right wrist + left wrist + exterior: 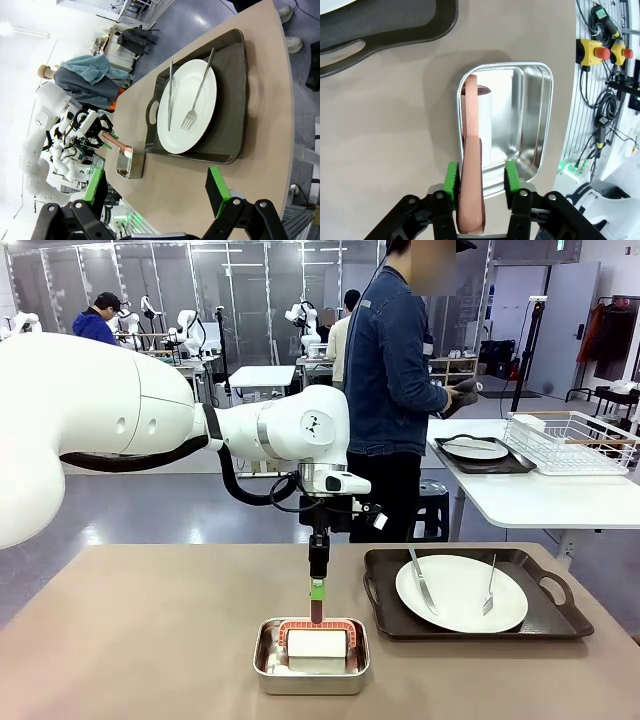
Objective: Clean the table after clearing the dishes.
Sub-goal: When the left (or right) Handle tray is removed, use the left hand (or right hand) to clean the left (or right) side of the table with the Lint Roller.
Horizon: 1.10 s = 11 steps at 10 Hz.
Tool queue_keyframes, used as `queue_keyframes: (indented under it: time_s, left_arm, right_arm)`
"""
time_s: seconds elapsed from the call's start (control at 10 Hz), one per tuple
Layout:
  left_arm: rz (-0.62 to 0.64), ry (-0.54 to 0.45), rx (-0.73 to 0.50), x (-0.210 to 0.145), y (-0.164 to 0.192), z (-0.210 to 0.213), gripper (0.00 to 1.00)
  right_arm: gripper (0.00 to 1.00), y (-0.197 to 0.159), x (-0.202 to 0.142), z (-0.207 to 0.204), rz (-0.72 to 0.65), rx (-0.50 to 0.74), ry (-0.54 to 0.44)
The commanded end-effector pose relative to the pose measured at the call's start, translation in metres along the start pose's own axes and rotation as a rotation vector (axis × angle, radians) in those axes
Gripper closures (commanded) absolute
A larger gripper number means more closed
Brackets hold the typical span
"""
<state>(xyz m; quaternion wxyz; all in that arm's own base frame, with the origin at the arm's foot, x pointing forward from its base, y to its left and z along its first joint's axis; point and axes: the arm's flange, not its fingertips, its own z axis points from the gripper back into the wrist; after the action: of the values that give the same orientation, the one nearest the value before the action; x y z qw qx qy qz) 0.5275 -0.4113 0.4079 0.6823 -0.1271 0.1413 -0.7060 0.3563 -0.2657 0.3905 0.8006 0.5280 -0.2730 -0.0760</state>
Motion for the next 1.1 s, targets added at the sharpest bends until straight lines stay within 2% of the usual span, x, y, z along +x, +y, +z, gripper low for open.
queue_keyframes:
  time_s: [0.0, 0.3, 0.6, 0.8, 0.9, 1.0]
  left_arm:
    - [0.006, 0.014, -0.019, -0.007, -0.012, 0.0, 1.0]
    - [0.019, 0.028, -0.033, -0.009, -0.019, 0.006, 1.0]
    - [0.076, 0.013, -0.031, -0.012, -0.052, 0.031, 1.0]
    - [0.174, -0.028, 0.086, -0.023, -0.1, 0.071, 1.0]
    - [0.269, -0.065, 0.144, -0.032, -0.12, 0.091, 1.0]
    - [0.406, -0.141, 0.191, -0.047, -0.132, 0.108, 1.0]
  right_arm:
    - [0.0, 0.003, 0.0, 0.002, 0.006, 0.004, -0.005]
    - [0.0, 0.003, 0.0, 0.002, 0.006, 0.004, -0.005]
    - [0.0, 0.003, 0.0, 0.002, 0.006, 0.004, -0.005]
    - [0.0, 0.003, 0.0, 0.002, 0.006, 0.004, -0.005]
    - [0.0, 0.003, 0.0, 0.002, 0.006, 0.004, -0.005]
    - [0.0, 0.003, 0.0, 0.002, 0.006, 0.004, -0.005]
